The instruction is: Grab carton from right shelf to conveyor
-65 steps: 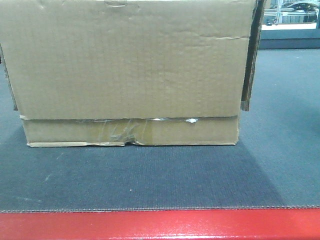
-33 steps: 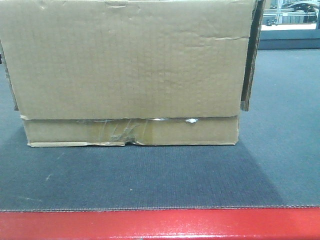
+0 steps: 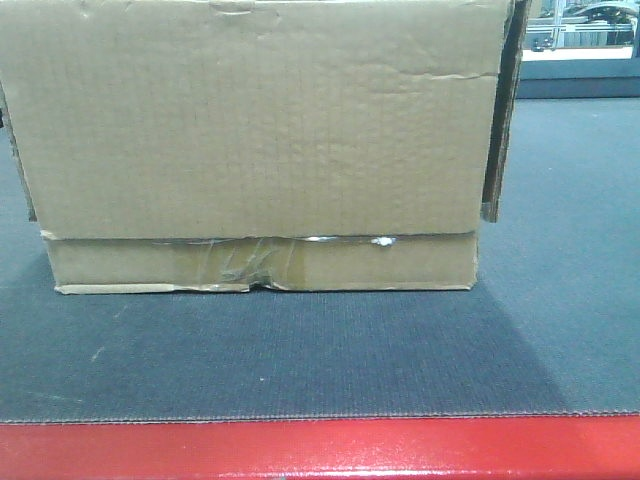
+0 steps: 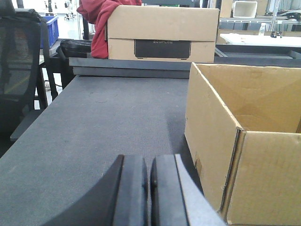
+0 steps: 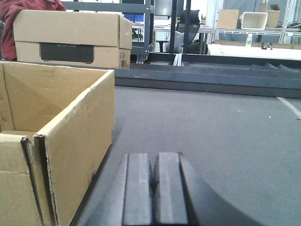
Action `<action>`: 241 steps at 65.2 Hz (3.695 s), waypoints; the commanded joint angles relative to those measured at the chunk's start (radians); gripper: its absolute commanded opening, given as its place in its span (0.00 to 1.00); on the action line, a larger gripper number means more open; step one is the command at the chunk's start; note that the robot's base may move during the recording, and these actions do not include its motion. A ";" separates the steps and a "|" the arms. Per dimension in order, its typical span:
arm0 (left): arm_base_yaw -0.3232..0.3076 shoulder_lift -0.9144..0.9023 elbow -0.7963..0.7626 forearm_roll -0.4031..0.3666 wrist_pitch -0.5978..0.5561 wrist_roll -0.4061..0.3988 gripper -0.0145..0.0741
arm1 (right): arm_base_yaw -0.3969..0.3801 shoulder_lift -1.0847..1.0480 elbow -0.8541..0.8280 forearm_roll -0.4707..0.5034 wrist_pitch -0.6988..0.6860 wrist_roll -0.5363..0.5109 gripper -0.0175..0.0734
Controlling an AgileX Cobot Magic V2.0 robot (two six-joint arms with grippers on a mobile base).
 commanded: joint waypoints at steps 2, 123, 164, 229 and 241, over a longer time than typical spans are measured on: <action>0.003 -0.004 0.003 0.007 -0.024 0.001 0.19 | -0.005 -0.009 0.001 -0.012 -0.032 -0.007 0.11; 0.219 -0.160 0.467 -0.298 -0.455 0.266 0.19 | -0.005 -0.009 0.001 -0.012 -0.031 -0.007 0.11; 0.219 -0.160 0.467 -0.298 -0.455 0.266 0.19 | -0.158 -0.259 0.312 0.096 -0.101 -0.061 0.11; 0.219 -0.160 0.467 -0.298 -0.455 0.266 0.19 | -0.152 -0.301 0.378 0.096 -0.117 -0.061 0.11; 0.219 -0.160 0.467 -0.298 -0.455 0.266 0.19 | -0.152 -0.301 0.378 0.096 -0.117 -0.061 0.11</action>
